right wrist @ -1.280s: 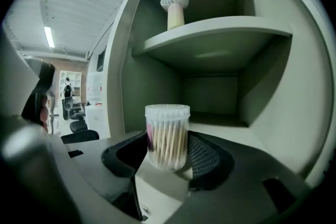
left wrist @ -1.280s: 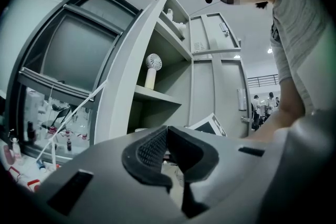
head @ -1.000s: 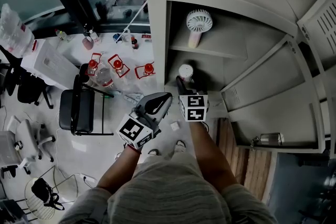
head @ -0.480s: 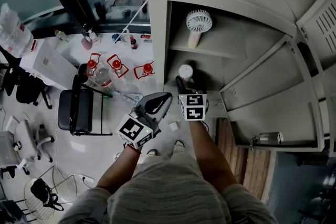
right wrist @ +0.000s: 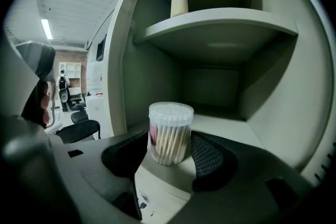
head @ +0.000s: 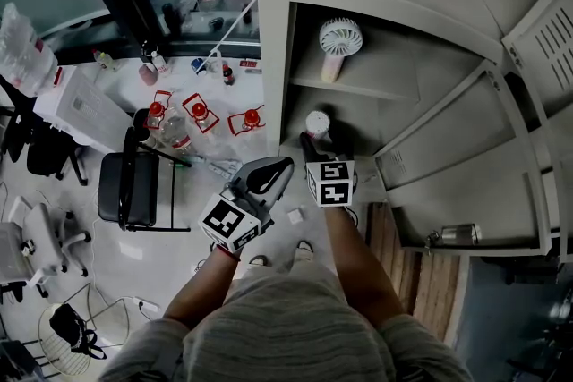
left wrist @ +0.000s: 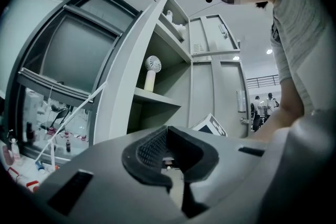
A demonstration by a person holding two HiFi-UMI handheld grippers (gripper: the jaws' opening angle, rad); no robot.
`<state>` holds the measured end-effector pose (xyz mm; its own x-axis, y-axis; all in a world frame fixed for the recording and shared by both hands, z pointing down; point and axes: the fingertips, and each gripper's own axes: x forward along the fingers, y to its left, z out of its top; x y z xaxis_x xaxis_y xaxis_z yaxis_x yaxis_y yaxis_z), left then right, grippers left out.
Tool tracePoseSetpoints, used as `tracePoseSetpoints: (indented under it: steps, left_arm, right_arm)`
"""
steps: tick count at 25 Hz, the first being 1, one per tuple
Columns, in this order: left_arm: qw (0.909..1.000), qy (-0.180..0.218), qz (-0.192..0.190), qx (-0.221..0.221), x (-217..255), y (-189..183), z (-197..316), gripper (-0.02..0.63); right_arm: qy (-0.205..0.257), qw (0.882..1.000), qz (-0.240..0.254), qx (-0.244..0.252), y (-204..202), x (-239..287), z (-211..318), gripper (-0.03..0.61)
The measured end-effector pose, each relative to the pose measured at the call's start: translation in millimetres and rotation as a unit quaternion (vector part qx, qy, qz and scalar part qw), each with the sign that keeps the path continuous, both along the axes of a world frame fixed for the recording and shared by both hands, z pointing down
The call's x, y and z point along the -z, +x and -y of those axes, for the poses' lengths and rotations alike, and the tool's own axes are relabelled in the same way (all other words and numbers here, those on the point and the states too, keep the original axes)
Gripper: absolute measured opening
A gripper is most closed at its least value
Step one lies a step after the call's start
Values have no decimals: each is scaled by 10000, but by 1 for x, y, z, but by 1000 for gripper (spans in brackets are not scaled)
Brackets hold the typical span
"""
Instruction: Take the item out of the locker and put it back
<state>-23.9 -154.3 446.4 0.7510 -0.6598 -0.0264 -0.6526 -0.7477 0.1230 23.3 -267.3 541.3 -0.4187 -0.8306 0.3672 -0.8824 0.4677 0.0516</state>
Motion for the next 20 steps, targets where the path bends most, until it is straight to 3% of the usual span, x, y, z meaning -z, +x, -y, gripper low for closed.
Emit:
tracePoseSetpoints:
  steps: [12,20]
  left_arm:
    - [9997,213,-88,-61,21,0,-4,8]
    - [9988,417,-206,-164,47,6,-10,8]
  right_arm:
    - [676,9963,492,191,8,79,-39,253]
    - [1455,9860,725,360,6,147,-72,253]
